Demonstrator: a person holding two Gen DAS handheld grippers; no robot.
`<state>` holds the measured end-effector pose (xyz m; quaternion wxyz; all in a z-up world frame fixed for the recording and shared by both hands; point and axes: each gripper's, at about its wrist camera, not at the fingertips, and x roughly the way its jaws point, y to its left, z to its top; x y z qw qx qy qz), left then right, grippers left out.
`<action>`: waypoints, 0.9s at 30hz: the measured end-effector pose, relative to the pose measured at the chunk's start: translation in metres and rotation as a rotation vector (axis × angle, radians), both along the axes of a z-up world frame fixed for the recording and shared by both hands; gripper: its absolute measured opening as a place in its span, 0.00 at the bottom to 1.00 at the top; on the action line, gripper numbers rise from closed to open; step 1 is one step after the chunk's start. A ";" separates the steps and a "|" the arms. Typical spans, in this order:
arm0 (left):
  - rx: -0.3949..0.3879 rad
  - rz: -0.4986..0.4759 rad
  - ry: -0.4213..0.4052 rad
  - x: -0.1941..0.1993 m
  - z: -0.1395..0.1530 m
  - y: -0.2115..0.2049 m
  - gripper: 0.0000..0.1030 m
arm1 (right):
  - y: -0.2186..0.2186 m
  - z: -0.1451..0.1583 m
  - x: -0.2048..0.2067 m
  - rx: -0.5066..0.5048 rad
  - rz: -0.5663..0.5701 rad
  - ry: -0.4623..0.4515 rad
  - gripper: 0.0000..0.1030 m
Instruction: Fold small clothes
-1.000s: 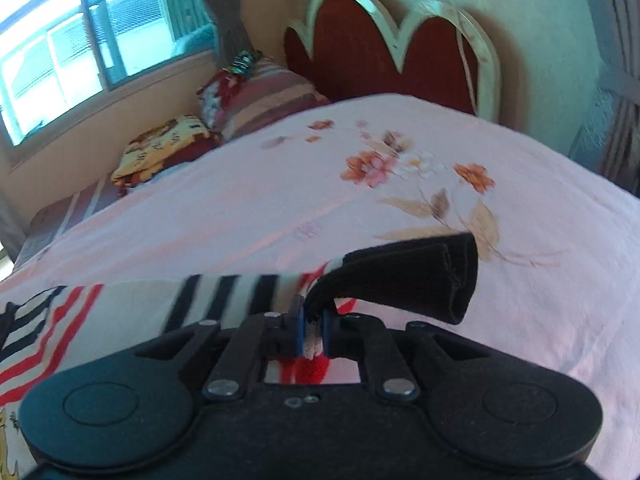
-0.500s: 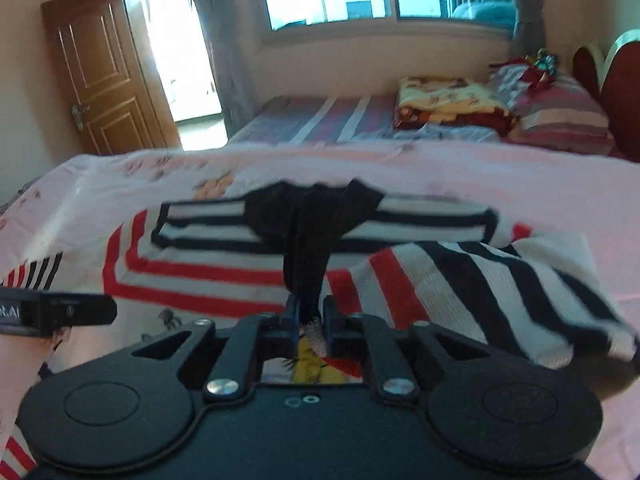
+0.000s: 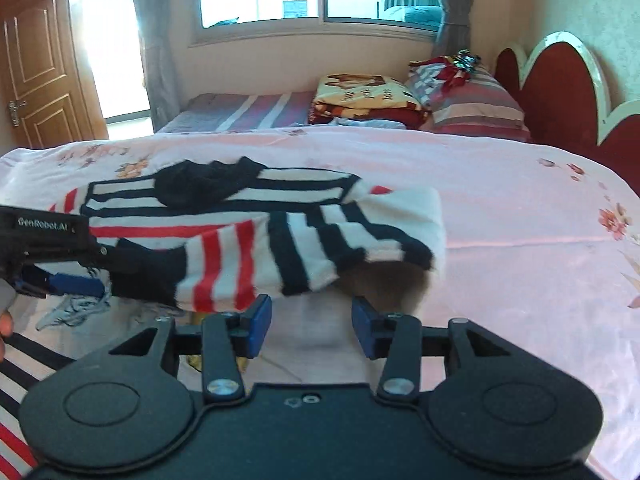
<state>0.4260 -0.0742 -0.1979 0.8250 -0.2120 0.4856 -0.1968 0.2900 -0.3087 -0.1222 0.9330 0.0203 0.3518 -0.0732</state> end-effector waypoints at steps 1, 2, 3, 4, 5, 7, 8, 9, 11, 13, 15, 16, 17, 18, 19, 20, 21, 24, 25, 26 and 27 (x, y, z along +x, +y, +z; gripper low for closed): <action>0.004 -0.004 -0.016 -0.001 0.000 -0.005 0.55 | -0.006 -0.004 -0.004 -0.007 -0.025 0.006 0.42; 0.020 -0.011 -0.027 0.000 0.000 -0.010 0.55 | -0.012 -0.008 -0.006 -0.005 -0.049 0.013 0.42; 0.028 -0.018 -0.039 0.000 0.001 -0.015 0.55 | -0.018 -0.012 -0.007 0.005 -0.071 0.021 0.42; 0.031 -0.030 -0.052 0.000 0.002 -0.019 0.54 | -0.023 -0.014 -0.008 0.014 -0.088 0.026 0.42; 0.033 -0.040 -0.064 0.001 0.002 -0.023 0.49 | -0.028 -0.017 -0.008 0.015 -0.102 0.030 0.42; 0.010 -0.070 -0.065 0.003 0.000 -0.028 0.14 | -0.034 -0.023 -0.007 0.008 -0.125 0.037 0.42; 0.001 -0.065 -0.063 0.002 0.000 -0.027 0.14 | -0.036 -0.025 -0.005 0.012 -0.130 0.039 0.42; 0.006 -0.062 -0.077 0.001 0.002 -0.027 0.14 | -0.038 -0.027 -0.002 0.017 -0.135 0.041 0.42; -0.013 -0.031 -0.128 -0.006 0.016 -0.014 0.12 | -0.039 -0.032 0.005 0.018 -0.144 0.054 0.42; -0.037 0.024 -0.175 -0.008 0.034 0.007 0.12 | -0.040 -0.038 0.010 0.017 -0.149 0.065 0.42; -0.034 0.071 -0.219 -0.008 0.050 0.029 0.12 | -0.039 -0.040 0.015 0.017 -0.144 0.071 0.42; -0.024 0.094 -0.235 -0.007 0.056 0.044 0.12 | -0.039 -0.041 0.016 0.015 -0.139 0.071 0.41; -0.011 0.111 -0.247 -0.007 0.059 0.056 0.12 | -0.037 -0.041 0.019 0.014 -0.134 0.070 0.39; 0.008 0.127 -0.253 -0.006 0.061 0.067 0.12 | -0.035 -0.041 0.021 0.014 -0.130 0.065 0.35; 0.027 0.139 -0.252 -0.006 0.061 0.076 0.12 | -0.033 -0.041 0.023 0.015 -0.125 0.059 0.32; 0.045 0.150 -0.240 -0.007 0.056 0.085 0.12 | -0.032 -0.041 0.025 0.019 -0.119 0.055 0.27; 0.065 0.160 -0.221 -0.009 0.049 0.093 0.07 | -0.030 -0.041 0.027 0.023 -0.112 0.053 0.26; 0.123 0.186 -0.133 -0.012 0.012 0.105 0.03 | -0.025 -0.041 0.027 0.002 -0.106 0.044 0.21; 0.141 0.182 -0.106 -0.011 0.000 0.105 0.03 | -0.025 -0.041 0.026 0.007 -0.105 0.043 0.20; 0.148 0.180 -0.093 -0.013 -0.009 0.102 0.03 | -0.027 -0.043 0.024 0.013 -0.107 0.045 0.19; 0.153 0.191 -0.110 -0.016 -0.008 0.101 0.03 | -0.029 -0.046 0.023 0.014 -0.104 0.057 0.19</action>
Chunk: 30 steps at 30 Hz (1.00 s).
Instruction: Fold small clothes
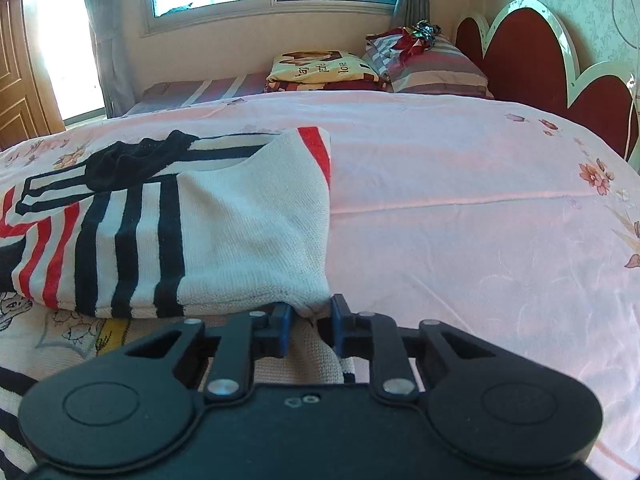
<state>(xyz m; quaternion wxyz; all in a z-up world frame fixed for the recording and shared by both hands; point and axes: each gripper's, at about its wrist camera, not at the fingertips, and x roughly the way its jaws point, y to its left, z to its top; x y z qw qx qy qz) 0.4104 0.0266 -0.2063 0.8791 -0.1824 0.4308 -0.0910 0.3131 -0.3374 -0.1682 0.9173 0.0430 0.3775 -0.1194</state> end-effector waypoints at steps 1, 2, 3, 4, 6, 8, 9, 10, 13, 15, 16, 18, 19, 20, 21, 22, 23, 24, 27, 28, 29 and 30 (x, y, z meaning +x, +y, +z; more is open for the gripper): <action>0.006 0.006 -0.003 -0.001 0.005 -0.002 0.03 | -0.001 -0.003 0.001 -0.004 0.013 0.021 0.19; 0.003 0.012 -0.010 -0.002 0.011 -0.003 0.03 | -0.002 -0.002 -0.001 -0.014 0.028 0.026 0.20; 0.000 0.012 -0.021 -0.003 0.017 -0.004 0.04 | -0.003 0.003 -0.004 -0.001 0.031 0.024 0.24; 0.003 0.004 -0.036 -0.003 0.024 -0.007 0.06 | -0.006 0.009 -0.008 0.030 0.035 0.010 0.25; 0.019 -0.021 -0.073 -0.007 0.035 -0.012 0.27 | -0.011 0.020 -0.018 0.067 0.029 -0.015 0.27; 0.018 -0.019 -0.121 -0.011 0.046 -0.018 0.63 | -0.015 0.031 -0.025 0.079 0.016 -0.048 0.27; 0.020 -0.005 -0.153 -0.015 0.051 -0.019 0.70 | -0.017 0.037 -0.025 0.082 0.013 -0.066 0.27; 0.028 0.003 -0.186 -0.018 0.055 -0.022 0.71 | -0.019 0.041 -0.023 0.085 0.012 -0.081 0.27; 0.030 0.025 -0.187 -0.018 0.059 -0.019 0.72 | -0.028 0.046 -0.008 0.094 -0.004 -0.093 0.32; 0.012 -0.005 -0.157 -0.011 0.054 -0.023 0.72 | -0.038 0.041 0.009 0.124 -0.020 -0.089 0.37; 0.021 -0.028 -0.141 -0.007 0.050 -0.028 0.72 | -0.043 0.037 0.019 0.138 -0.029 -0.078 0.37; 0.033 -0.054 -0.120 0.000 0.039 -0.038 0.72 | -0.052 0.028 0.043 0.177 -0.041 -0.066 0.37; 0.044 -0.060 -0.105 0.004 0.032 -0.044 0.72 | -0.056 0.024 0.055 0.189 -0.049 -0.062 0.36; 0.052 -0.067 -0.086 0.008 0.024 -0.049 0.72 | -0.058 0.020 0.067 0.196 -0.057 -0.054 0.36; 0.058 -0.071 -0.071 0.010 0.017 -0.052 0.72 | -0.061 0.016 0.079 0.216 -0.057 -0.052 0.36; 0.069 -0.074 -0.067 0.012 0.012 -0.054 0.72 | -0.064 0.014 0.090 0.237 -0.060 -0.049 0.36; 0.094 -0.083 -0.087 0.011 0.008 -0.058 0.72 | -0.066 0.011 0.099 0.253 -0.064 -0.046 0.36; 0.120 -0.097 -0.103 0.010 0.007 -0.062 0.72 | -0.069 0.009 0.107 0.271 -0.063 -0.045 0.34; 0.164 -0.121 -0.117 0.006 0.008 -0.068 0.72 | -0.076 0.002 0.127 0.316 -0.060 -0.027 0.23; 0.171 -0.126 -0.123 0.005 0.008 -0.068 0.72 | -0.076 0.002 0.127 0.319 -0.057 -0.029 0.21; 0.179 -0.133 -0.127 0.004 0.008 -0.068 0.72 | -0.074 0.004 0.126 0.306 -0.049 -0.033 0.15; 0.184 -0.140 -0.128 0.004 0.009 -0.068 0.72 | -0.071 0.008 0.123 0.274 -0.039 -0.048 0.12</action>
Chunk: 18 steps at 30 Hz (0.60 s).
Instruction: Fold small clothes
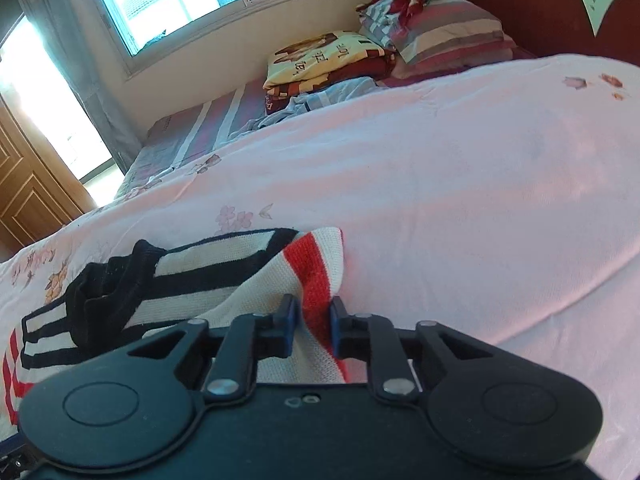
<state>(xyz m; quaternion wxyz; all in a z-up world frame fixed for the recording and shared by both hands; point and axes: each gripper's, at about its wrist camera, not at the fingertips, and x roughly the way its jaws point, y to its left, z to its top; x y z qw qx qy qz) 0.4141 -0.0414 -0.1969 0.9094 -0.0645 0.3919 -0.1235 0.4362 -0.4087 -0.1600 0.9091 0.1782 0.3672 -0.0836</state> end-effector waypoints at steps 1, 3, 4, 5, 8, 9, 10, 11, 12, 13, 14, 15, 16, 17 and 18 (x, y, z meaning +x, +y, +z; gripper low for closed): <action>0.002 -0.001 -0.002 -0.001 0.000 0.001 0.72 | 0.004 0.006 -0.005 -0.046 0.005 -0.029 0.11; 0.011 -0.004 -0.014 -0.001 -0.003 0.002 0.72 | 0.015 0.007 -0.007 -0.191 0.019 -0.044 0.10; 0.021 -0.009 -0.017 -0.002 -0.002 0.001 0.72 | 0.017 -0.004 -0.002 -0.236 0.029 0.000 0.10; 0.028 -0.008 -0.014 -0.002 -0.001 0.000 0.72 | 0.017 -0.009 -0.003 -0.254 0.027 -0.008 0.10; 0.017 0.019 -0.002 -0.005 0.005 0.004 0.72 | 0.021 0.002 -0.007 -0.274 0.011 -0.016 0.21; -0.001 0.031 -0.005 -0.008 0.009 0.007 0.72 | 0.022 0.007 -0.011 -0.277 0.006 -0.027 0.24; -0.022 0.036 -0.010 -0.009 0.012 0.008 0.72 | 0.025 0.015 -0.018 -0.276 0.004 -0.047 0.24; -0.026 0.035 -0.009 -0.009 0.012 0.007 0.72 | 0.028 0.022 -0.024 -0.265 0.012 -0.063 0.24; -0.020 0.032 0.000 -0.007 0.009 0.004 0.72 | 0.033 0.025 -0.029 -0.248 0.036 -0.070 0.24; -0.013 0.036 0.015 -0.004 0.004 0.002 0.72 | 0.041 0.026 -0.032 -0.239 0.074 -0.070 0.24; 0.002 0.039 0.010 -0.003 0.000 0.000 0.72 | 0.054 0.025 -0.034 -0.249 0.112 -0.068 0.23; 0.032 0.031 -0.007 -0.003 -0.002 -0.003 0.72 | 0.067 0.022 -0.035 -0.264 0.150 -0.064 0.23; 0.054 0.020 -0.011 -0.004 -0.002 -0.005 0.72 | 0.080 0.018 -0.035 -0.278 0.184 -0.058 0.23; 0.061 0.016 -0.006 -0.005 0.000 -0.005 0.72 | 0.090 0.013 -0.034 -0.286 0.207 -0.051 0.21; 0.051 0.020 0.002 -0.006 0.001 -0.002 0.72 | 0.098 0.006 -0.033 -0.288 0.233 -0.031 0.21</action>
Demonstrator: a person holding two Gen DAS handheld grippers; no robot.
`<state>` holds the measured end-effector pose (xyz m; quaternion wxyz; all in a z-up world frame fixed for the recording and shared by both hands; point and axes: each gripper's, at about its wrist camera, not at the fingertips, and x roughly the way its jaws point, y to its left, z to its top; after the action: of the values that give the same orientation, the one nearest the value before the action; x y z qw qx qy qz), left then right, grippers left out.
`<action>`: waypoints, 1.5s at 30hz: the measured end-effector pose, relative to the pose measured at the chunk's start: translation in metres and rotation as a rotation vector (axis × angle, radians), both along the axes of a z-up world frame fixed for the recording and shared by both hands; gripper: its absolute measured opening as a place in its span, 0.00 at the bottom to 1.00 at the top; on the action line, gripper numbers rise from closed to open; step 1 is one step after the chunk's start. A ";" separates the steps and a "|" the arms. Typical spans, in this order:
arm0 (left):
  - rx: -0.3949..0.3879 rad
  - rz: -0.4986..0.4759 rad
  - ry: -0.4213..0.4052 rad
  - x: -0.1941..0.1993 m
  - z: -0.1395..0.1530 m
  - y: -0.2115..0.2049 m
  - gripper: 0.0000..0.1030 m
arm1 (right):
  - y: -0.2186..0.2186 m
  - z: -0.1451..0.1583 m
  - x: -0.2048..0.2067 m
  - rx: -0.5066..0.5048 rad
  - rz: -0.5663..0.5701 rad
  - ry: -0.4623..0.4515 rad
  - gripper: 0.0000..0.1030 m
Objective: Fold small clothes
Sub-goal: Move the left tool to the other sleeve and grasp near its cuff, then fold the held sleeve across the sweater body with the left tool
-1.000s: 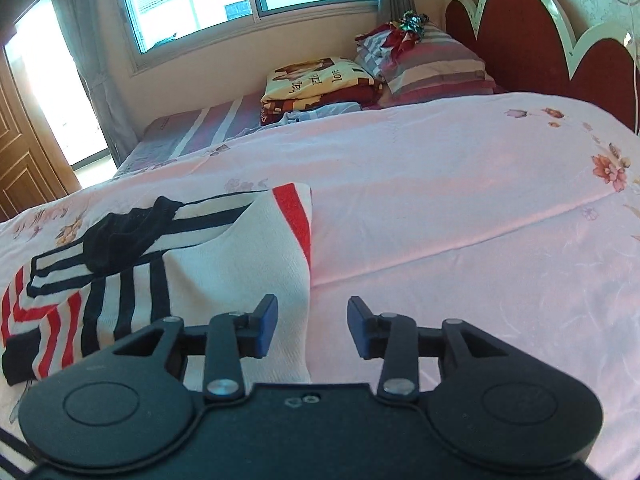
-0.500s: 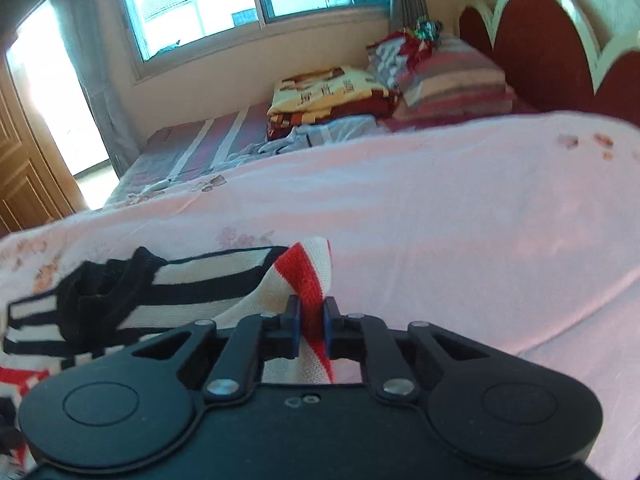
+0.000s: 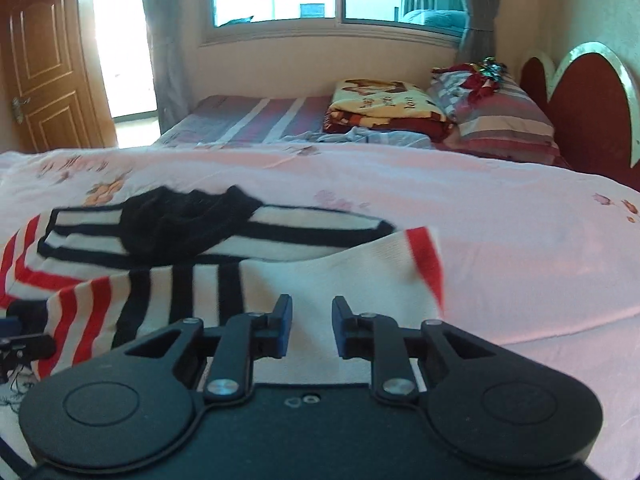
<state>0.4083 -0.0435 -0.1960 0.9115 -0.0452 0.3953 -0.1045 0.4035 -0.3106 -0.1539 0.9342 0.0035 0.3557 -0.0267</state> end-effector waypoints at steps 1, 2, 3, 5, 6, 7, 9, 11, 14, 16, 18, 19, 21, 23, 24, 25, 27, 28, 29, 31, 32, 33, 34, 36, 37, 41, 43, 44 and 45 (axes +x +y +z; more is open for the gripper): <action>-0.020 0.009 0.012 -0.001 0.002 0.005 0.72 | 0.008 -0.012 0.005 -0.019 0.024 0.068 0.22; -0.037 0.024 0.025 -0.002 0.005 0.010 0.72 | 0.015 -0.016 0.003 -0.059 0.027 0.048 0.22; -0.064 0.048 0.035 -0.004 0.010 0.018 0.72 | 0.021 -0.015 0.001 -0.088 0.028 0.052 0.23; -0.109 0.094 0.047 -0.010 0.017 0.034 0.72 | 0.027 -0.005 -0.005 -0.040 0.041 0.044 0.24; -0.124 0.114 0.059 -0.012 0.019 0.042 0.72 | 0.030 0.000 -0.009 0.003 0.053 0.033 0.23; -0.137 0.136 0.075 -0.014 0.019 0.051 0.73 | 0.036 0.003 -0.014 0.037 0.064 0.028 0.24; -0.145 0.194 0.109 -0.017 0.018 0.068 0.85 | 0.052 0.005 -0.019 0.067 0.095 0.028 0.24; -0.127 0.246 0.100 -0.025 0.019 0.084 0.91 | 0.071 0.004 -0.019 0.076 0.129 0.038 0.24; -0.112 0.298 0.090 -0.037 0.020 0.112 0.93 | 0.095 0.003 -0.020 0.097 0.159 0.042 0.25; -0.115 0.342 0.093 -0.044 0.019 0.132 0.93 | 0.109 0.003 -0.021 0.100 0.163 0.037 0.29; -0.117 0.388 0.093 -0.050 0.018 0.154 0.93 | 0.121 0.002 -0.020 0.107 0.167 0.039 0.34; -0.122 0.411 0.094 -0.053 0.017 0.165 0.93 | 0.127 0.001 -0.019 0.111 0.172 0.041 0.35; -0.149 0.470 0.097 -0.057 0.013 0.191 0.93 | 0.139 0.001 -0.018 0.106 0.188 0.048 0.40; -0.181 0.536 0.102 -0.062 0.007 0.216 0.93 | 0.151 0.001 -0.016 0.101 0.204 0.049 0.39; -0.210 0.575 0.103 -0.064 0.003 0.232 0.93 | 0.156 0.002 -0.016 0.103 0.211 0.048 0.39; -0.236 0.614 0.100 -0.067 -0.001 0.245 0.92 | 0.161 0.002 -0.015 0.104 0.216 0.047 0.39; -0.282 0.681 0.093 -0.070 -0.009 0.269 0.92 | 0.170 0.001 -0.014 0.108 0.226 0.048 0.39; -0.301 0.705 0.088 -0.071 -0.012 0.278 0.91 | 0.174 0.001 -0.013 0.108 0.230 0.052 0.39; -0.331 0.723 0.074 -0.070 -0.017 0.288 0.88 | 0.178 -0.001 -0.012 0.105 0.234 0.056 0.39; -0.375 0.734 0.052 -0.067 -0.022 0.301 0.83 | 0.186 -0.003 -0.010 0.089 0.237 0.056 0.40; -0.400 0.738 0.040 -0.065 -0.025 0.307 0.81 | 0.188 -0.003 -0.010 0.085 0.238 0.056 0.41; -0.420 0.751 0.025 -0.062 -0.027 0.312 0.75 | 0.191 -0.004 -0.009 0.083 0.236 0.057 0.41; -0.433 0.761 0.012 -0.060 -0.029 0.317 0.68 | 0.192 -0.004 -0.008 0.084 0.233 0.057 0.41; -0.469 0.783 -0.013 -0.054 -0.035 0.327 0.53 | 0.195 -0.005 -0.006 0.085 0.228 0.059 0.41; -0.483 0.798 -0.011 -0.049 -0.039 0.332 0.38 | 0.197 -0.006 -0.004 0.084 0.226 0.060 0.41; -0.572 0.829 -0.019 -0.038 -0.050 0.350 0.25 | 0.199 -0.009 -0.002 0.078 0.221 0.057 0.41; -0.583 0.825 -0.022 -0.034 -0.049 0.349 0.18 | 0.200 -0.009 -0.001 0.072 0.214 0.051 0.41; -0.590 0.816 -0.037 -0.035 -0.045 0.347 0.16 | 0.200 -0.007 -0.001 0.069 0.210 0.044 0.40; -0.581 0.804 -0.057 -0.033 -0.040 0.344 0.16 | 0.201 -0.005 -0.002 0.065 0.204 0.032 0.40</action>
<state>0.3748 0.3008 -0.2364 0.8399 -0.4433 0.2760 0.1480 0.4016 -0.1099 -0.1590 0.9256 -0.0029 0.3700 0.0798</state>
